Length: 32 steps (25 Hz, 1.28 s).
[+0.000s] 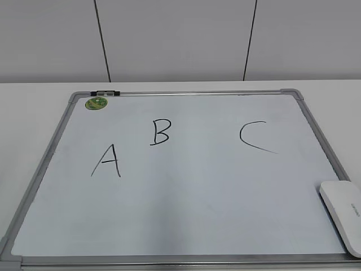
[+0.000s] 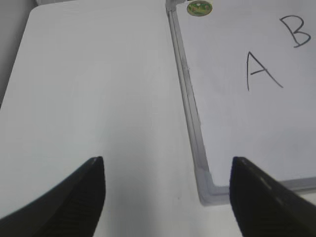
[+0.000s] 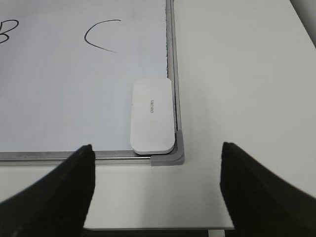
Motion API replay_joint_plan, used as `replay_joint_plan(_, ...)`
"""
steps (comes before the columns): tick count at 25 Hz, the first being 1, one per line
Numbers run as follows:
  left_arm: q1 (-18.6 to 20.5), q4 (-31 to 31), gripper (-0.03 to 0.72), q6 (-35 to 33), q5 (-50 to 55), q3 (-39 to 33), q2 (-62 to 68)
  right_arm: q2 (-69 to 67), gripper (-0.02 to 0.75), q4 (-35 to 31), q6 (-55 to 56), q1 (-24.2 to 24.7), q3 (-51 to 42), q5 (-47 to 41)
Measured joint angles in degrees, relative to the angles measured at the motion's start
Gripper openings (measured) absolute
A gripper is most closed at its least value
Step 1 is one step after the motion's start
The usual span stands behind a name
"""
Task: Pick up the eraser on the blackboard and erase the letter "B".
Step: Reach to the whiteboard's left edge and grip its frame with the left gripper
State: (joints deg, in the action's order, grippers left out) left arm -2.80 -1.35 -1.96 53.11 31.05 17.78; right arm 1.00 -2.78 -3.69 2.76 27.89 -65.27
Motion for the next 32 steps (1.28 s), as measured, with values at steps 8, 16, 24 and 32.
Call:
replay_joint_plan(8,0.00,1.35,0.573,0.00,-15.41,0.02,20.18,0.00,0.587,0.00,0.00,0.00,0.00,0.00)
replay_joint_plan(16,0.00,3.13,0.573,0.00,-20.31,2.12,41.49,0.00,0.587,0.00,0.00,0.00,0.00,0.00)
replay_joint_plan(24,0.00,3.79,0.569,0.00,-17.73,13.97,60.47,0.00,0.587,0.00,0.00,0.00,0.00,0.00)
replay_joint_plan(32,0.00,4.48,0.532,0.00,-11.77,27.62,74.90,0.00,0.587,0.00,0.00,0.00,0.00,0.00)
